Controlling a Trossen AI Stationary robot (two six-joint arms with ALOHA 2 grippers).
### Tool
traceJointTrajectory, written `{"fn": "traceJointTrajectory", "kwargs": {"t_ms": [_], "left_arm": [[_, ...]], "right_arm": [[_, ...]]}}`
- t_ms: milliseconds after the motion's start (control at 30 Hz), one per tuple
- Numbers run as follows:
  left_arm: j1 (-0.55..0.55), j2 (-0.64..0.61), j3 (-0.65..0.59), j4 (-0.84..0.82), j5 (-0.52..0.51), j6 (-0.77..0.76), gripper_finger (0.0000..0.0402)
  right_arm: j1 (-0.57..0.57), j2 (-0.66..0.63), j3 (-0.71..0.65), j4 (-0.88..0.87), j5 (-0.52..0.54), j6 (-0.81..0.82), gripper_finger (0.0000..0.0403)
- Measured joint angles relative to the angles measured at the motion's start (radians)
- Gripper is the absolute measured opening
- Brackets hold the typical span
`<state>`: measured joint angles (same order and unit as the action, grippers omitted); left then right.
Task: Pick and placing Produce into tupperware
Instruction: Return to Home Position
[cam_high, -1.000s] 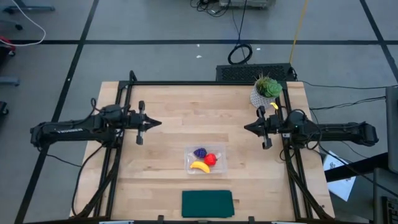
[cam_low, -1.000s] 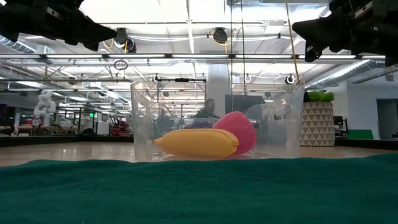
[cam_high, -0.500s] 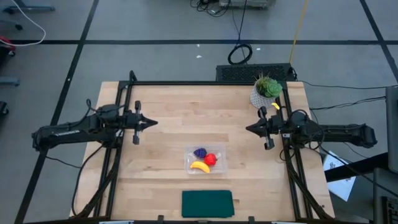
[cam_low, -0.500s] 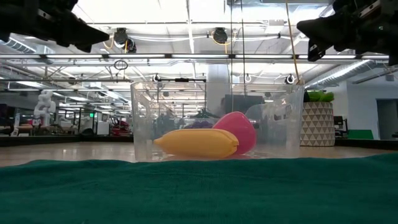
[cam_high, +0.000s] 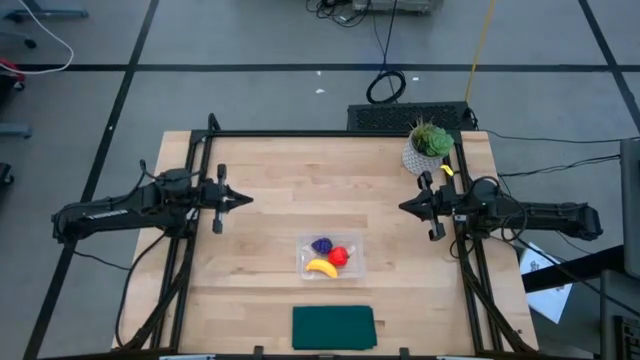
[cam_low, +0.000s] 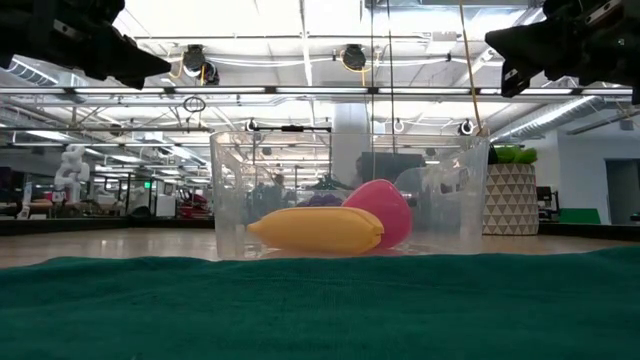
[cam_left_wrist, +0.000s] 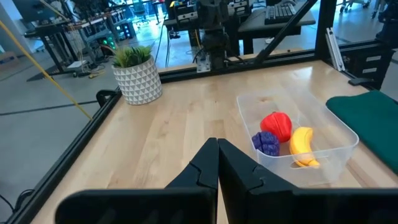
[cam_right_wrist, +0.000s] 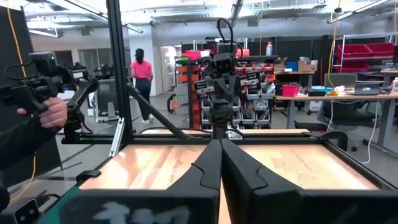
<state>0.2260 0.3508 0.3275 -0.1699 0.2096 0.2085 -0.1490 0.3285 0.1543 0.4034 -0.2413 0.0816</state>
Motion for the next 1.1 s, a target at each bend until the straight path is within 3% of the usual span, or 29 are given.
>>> {"fn": "traceJointTrajectory", "kwargs": {"t_ms": [367,567,833,1100], "left_arm": [[0.0,0.002,0.0,0.018,0.0,-0.014,0.0006],[0.0,0.002,0.0,0.018,-0.008,-0.008,0.0006],[0.001,-0.001,0.0,0.019,-0.08,-0.007,0.0006],[0.029,-0.001,0.0,0.036,-0.126,-0.038,0.0005]], "right_arm": [[0.0,-0.015,0.0,-0.031,0.0,0.009,0.0],[0.0,-0.093,0.0,-0.057,0.001,0.009,0.0],[0.001,-0.215,0.0,-0.199,0.059,-0.003,0.0],[0.0,-0.24,-0.03,-0.253,0.058,0.001,0.0]]}}
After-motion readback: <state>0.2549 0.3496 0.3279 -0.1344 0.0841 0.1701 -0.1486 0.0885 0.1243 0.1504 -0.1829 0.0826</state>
